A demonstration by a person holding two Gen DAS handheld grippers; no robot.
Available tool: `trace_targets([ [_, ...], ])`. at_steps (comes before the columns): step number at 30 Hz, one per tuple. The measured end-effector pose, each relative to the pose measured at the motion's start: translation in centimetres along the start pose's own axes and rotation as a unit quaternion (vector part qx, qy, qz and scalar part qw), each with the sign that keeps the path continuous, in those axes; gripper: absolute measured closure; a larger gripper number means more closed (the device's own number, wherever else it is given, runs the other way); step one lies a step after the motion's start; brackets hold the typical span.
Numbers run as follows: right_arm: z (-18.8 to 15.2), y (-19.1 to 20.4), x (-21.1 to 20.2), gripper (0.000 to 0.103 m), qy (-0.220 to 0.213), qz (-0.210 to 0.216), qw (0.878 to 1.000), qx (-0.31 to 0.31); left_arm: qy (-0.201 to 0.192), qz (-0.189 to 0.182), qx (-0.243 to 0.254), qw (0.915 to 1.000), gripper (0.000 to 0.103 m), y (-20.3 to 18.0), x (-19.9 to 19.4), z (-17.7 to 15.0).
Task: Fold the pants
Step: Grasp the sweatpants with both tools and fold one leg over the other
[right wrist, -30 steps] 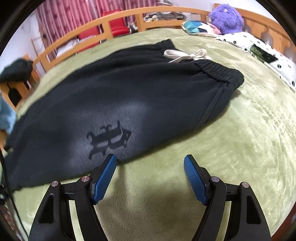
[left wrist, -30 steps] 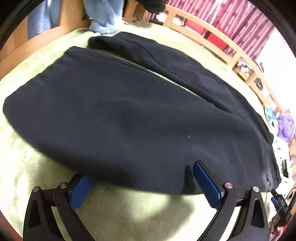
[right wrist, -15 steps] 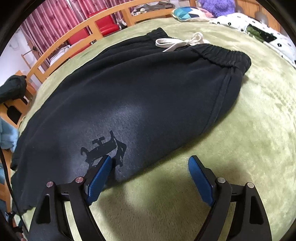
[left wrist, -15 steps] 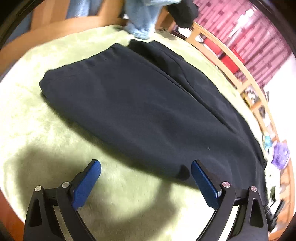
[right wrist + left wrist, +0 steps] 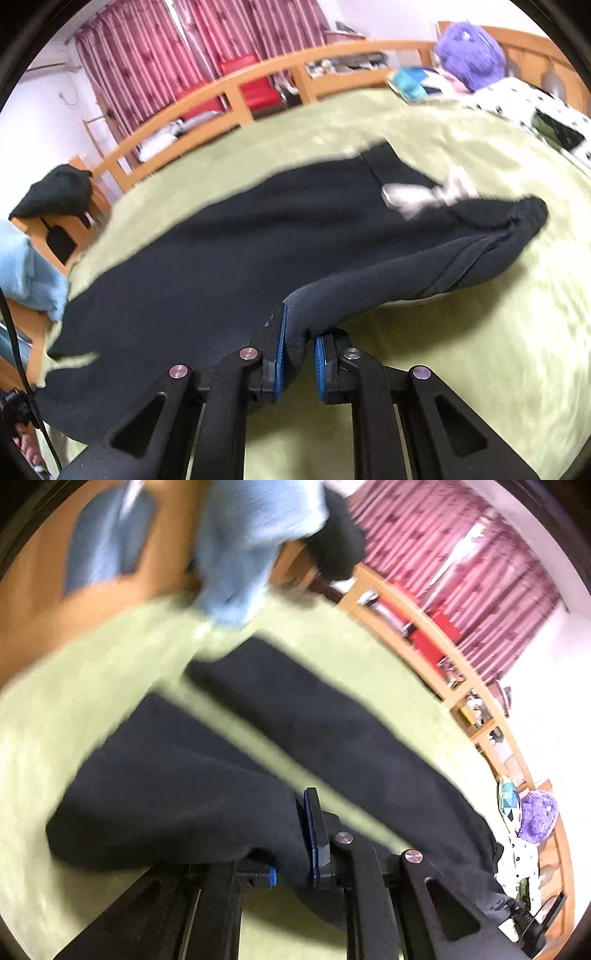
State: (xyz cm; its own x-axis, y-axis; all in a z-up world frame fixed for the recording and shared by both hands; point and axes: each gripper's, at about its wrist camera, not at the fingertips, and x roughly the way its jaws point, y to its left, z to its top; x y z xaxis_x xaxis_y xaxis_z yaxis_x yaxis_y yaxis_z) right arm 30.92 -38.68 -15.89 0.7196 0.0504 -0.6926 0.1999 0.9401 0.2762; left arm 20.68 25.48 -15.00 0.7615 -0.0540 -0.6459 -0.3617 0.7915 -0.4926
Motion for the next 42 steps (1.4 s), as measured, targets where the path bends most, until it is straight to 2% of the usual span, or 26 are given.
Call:
trace_targets([
  [3, 4.0, 2.0, 0.9, 0.09, -0.023, 0.013, 1.0, -0.013, -0.032, -0.008, 0.029, 0.999, 0.091, -3.8, 1.4, 4.4],
  [7, 10.8, 4.8, 3.2, 0.091, -0.052, 0.016, 0.998, -0.029, -0.058, -0.024, 0.03, 0.9976, 0.091, -8.2, 3.4, 9.5],
  [9, 12.8, 5.2, 4.1, 0.089, -0.058, 0.021, 0.998, -0.014, -0.069, -0.021, 0.032, 0.9969, 0.09, -10.3, 5.3, 11.3],
  [10, 13.9, 5.3, 5.5, 0.083, -0.051, 0.029, 0.998, 0.003, -0.067, -0.012, 0.035, 0.9971, 0.074, -10.8, 6.3, 11.6],
  [11, 14.5, 5.3, 6.8, 0.068, -0.042, 0.036, 0.998, 0.01, -0.057, 0.009, 0.04, 0.9975, 0.041, -11.4, 7.6, 11.6],
  [12, 14.9, 5.4, 7.7, 0.05, -0.036, 0.043, 0.998, 0.011, -0.053, 0.025, 0.043, 0.9973, 0.025, -11.7, 8.0, 11.4],
  [13, 14.4, 5.5, 8.7, 0.045, -0.028, 0.048, 0.998, 0.002, -0.062, 0.04, 0.046, 0.9962, 0.016, -11.8, 8.3, 10.6],
  [15, 13.0, 5.6, 9.3, 0.044, -0.019, 0.044, 0.999, -0.014, -0.076, 0.042, 0.061, 0.9944, 0.016, -12.0, 8.2, 8.9],
  [17, 11.0, 5.2, 9.9, 0.043, -0.004, 0.038, 0.999, -0.032, -0.059, 0.043, 0.082, 0.9939, 0.015, -11.8, 8.4, 7.1],
  [20, 7.5, 3.3, 9.9, 0.043, 0.027, 0.024, 0.998, -0.043, -0.014, 0.039, 0.09, 0.9951, 0.015, -10.2, 8.4, 4.7],
  [25, 3.0, -1.9, 8.9, 0.043, 0.063, -0.01, 0.998, -0.007, 0.045, 0.014, 0.067, 0.9966, 0.015, -7.6, 9.2, 0.1],
  [27, 1.7, -4.2, 8.9, 0.042, 0.078, -0.018, 0.997, 0.016, 0.076, 0.027, 0.059, 0.995, 0.015, -6.7, 10.8, -1.6],
  [29, 0.9, -6.0, 9.3, 0.038, 0.088, -0.019, 0.995, 0.031, 0.1, 0.021, 0.017, 0.9946, 0.015, -5.5, 12.3, -2.7],
  [31, 0.6, -8.1, 10.1, 0.037, 0.091, -0.023, 0.993, 0.068, 0.104, 0.007, -0.016, 0.9944, 0.016, -4.7, 13.4, -3.2],
  [33, 0.9, -9.3, 10.7, 0.033, 0.082, 0.005, 0.991, 0.103, 0.098, 0.016, -0.027, 0.9946, 0.016, -4.5, 14.3, -3.2],
  [37, 2.4, -9.3, 12.4, 0.026, 0.066, 0.029, 0.989, 0.129, 0.07, 0.016, -0.049, 0.9962, 0.017, -4.7, 15.3, -2.0],
  [39, 2.9, -8.8, 13.6, 0.023, 0.064, 0.018, 0.989, 0.133, 0.069, 0.024, -0.069, 0.995, 0.017, -4.9, 16.6, -1.4],
  [40, 3.4, -8.2, 14.1, 0.023, 0.049, 0.006, 0.991, 0.125, 0.069, 0.028, -0.073, 0.9945, 0.017, -5.0, 17.0, -1.3],
  [42, 3.9, -7.8, 15.1, 0.022, 0.045, -0.009, 0.991, 0.125, 0.061, 0.039, -0.073, 0.9947, 0.017, -5.7, 17.7, -1.2],
])
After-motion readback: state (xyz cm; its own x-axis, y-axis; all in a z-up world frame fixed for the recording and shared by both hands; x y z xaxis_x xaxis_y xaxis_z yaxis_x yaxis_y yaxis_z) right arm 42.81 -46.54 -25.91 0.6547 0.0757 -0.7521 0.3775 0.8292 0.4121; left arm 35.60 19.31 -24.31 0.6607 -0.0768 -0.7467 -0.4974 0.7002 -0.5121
